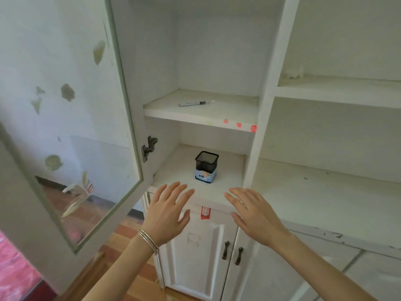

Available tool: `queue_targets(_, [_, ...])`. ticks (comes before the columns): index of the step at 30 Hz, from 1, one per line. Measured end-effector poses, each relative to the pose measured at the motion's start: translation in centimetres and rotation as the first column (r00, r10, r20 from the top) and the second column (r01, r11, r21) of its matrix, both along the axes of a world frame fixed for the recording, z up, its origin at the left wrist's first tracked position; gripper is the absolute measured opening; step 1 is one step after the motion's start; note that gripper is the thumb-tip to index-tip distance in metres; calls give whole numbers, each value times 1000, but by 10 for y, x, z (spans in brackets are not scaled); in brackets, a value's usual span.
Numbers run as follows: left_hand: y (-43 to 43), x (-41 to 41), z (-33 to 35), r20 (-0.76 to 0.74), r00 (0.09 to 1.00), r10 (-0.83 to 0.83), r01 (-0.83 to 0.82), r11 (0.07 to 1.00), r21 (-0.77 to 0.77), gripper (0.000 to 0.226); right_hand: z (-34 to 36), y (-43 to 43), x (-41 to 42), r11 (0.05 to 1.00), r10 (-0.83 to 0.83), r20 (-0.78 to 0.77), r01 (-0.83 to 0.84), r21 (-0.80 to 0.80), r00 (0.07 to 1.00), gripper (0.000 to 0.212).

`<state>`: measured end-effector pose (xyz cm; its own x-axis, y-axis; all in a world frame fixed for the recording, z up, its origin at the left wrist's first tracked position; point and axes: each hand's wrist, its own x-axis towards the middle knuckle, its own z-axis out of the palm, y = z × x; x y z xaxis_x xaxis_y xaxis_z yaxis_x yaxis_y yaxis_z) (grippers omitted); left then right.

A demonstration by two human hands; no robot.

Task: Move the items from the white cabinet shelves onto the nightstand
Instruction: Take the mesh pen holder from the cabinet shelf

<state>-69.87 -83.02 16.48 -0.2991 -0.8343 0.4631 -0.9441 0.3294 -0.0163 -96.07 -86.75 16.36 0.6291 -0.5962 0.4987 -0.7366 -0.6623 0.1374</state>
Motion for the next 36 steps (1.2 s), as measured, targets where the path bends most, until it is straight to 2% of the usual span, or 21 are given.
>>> queue_targets(5, [-63, 25, -26, -47, 998, -42, 44, 999, 24, 48, -6, -76, 29, 998, 33, -42, -35, -51, 999, 42])
queue_targets(8, [-103, 41, -37, -47, 997, -66, 69, 996, 54, 48, -6, -120, 46, 998, -13, -43, 10, -67, 999, 40])
queue_targets(15, [-161, 42, -93, -44, 991, -126, 133, 970, 204, 49, -24, -194, 69, 994, -94, -22, 95, 60, 995, 52])
queue_targets(17, [-165, 42, -108, -72, 987, -147, 160, 957, 242, 49, -29, -204, 73, 992, -100, -48, 103, 78, 994, 52])
queue_targets(20, [-172, 43, -122, -126, 974, -186, 210, 953, 220, 47, -36, -218, 76, 990, -104, -98, 113, 88, 990, 49])
queue_targets(23, [-175, 46, -127, -143, 968, -204, 231, 952, 203, 47, -45, -227, 75, 994, -83, -93, 89, 65, 992, 20])
queue_targets(26, [-177, 47, -131, -143, 966, -214, 239, 954, 183, 47, -43, -229, 73, 993, -65, -53, 70, 98, 997, 27])
queue_targets(30, [-173, 50, -132, -140, 970, -199, 223, 958, 181, 46, -33, -226, 72, 995, -9, 6, 9, 103, 1000, 15])
queue_targets(36, [-139, 53, -122, -95, 993, -68, 83, 981, 174, 44, -19, -215, 76, 988, 101, 75, -109, 113, 992, 20])
